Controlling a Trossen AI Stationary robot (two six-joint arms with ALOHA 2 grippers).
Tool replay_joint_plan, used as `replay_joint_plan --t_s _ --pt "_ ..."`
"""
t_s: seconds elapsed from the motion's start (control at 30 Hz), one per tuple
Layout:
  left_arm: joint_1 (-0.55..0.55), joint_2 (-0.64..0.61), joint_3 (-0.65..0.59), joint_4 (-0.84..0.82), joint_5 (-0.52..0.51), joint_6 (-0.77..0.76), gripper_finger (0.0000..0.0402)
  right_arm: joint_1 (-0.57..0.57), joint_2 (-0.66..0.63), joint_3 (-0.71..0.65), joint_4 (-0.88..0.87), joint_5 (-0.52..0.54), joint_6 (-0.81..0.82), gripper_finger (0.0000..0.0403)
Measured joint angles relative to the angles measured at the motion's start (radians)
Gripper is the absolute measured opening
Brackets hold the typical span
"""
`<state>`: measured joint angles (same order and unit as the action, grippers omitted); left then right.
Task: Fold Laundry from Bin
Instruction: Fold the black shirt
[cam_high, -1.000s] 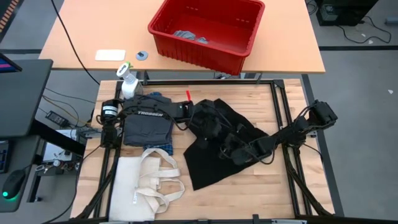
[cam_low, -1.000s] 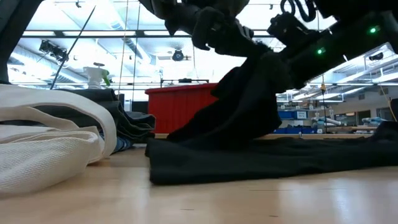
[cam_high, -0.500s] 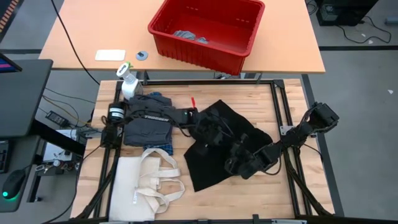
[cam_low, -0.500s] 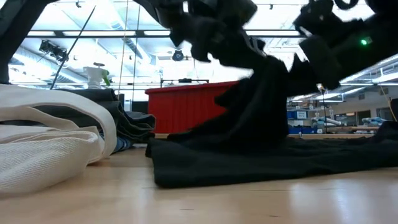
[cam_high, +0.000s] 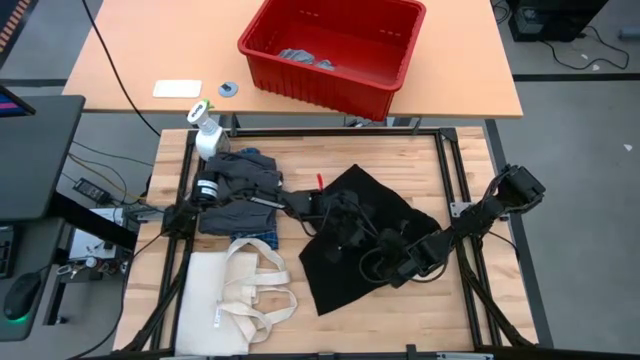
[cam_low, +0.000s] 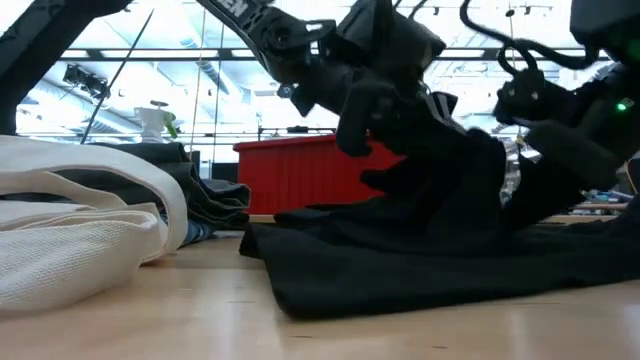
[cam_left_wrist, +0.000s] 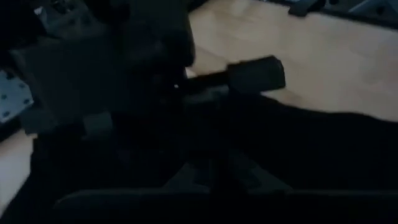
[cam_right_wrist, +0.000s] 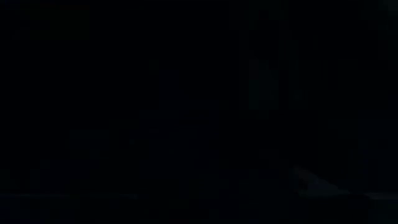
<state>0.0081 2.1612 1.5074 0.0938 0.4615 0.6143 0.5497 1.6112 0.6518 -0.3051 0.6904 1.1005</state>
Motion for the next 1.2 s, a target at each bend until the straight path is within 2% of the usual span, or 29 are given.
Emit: replay_joint_plan --t_s 0.17,0.27,0.47,0.57,0.7,0.87,1.0,1.1,1.2 --pt "0.001 0.031 0.000 0.017 -0.055 -0.022 0.0010 0.000 0.000 0.000 -0.101 -0.072 0.087 0.0151" --pt "0.001 0.032 0.000 0.018 -0.060 -0.018 0.0039 0.000 -0.002 0.000 -0.106 -0.083 0.104 0.0151" --pt "-0.001 0.031 0.000 0.015 -0.066 -0.022 0.0180 0.000 -0.002 0.000 -0.101 -0.093 0.114 0.0151" --pt "-0.002 0.007 0.000 -0.014 -0.115 -0.025 0.0249 0.000 -0.013 0.002 -0.115 -0.146 0.116 0.0151" --pt "0.003 -0.089 0.001 -0.132 -0.188 -0.040 0.0301 0.016 -0.076 0.001 -0.193 -0.192 0.161 0.0151" --pt "0.028 -0.176 0.002 -0.298 -0.180 -0.049 0.0307 0.039 -0.194 0.001 -0.332 -0.180 0.239 0.0151" --pt "0.077 -0.184 -0.009 -0.388 -0.178 -0.072 0.0295 0.053 -0.284 0.001 -0.406 -0.178 0.278 0.0151" --pt "0.133 -0.173 -0.064 -0.365 -0.179 -0.102 0.0286 0.058 -0.342 0.001 -0.418 -0.151 0.254 0.0151" --pt "0.189 -0.169 -0.131 -0.336 -0.179 -0.155 0.0277 0.051 -0.383 0.001 -0.382 -0.061 0.176 0.0151"
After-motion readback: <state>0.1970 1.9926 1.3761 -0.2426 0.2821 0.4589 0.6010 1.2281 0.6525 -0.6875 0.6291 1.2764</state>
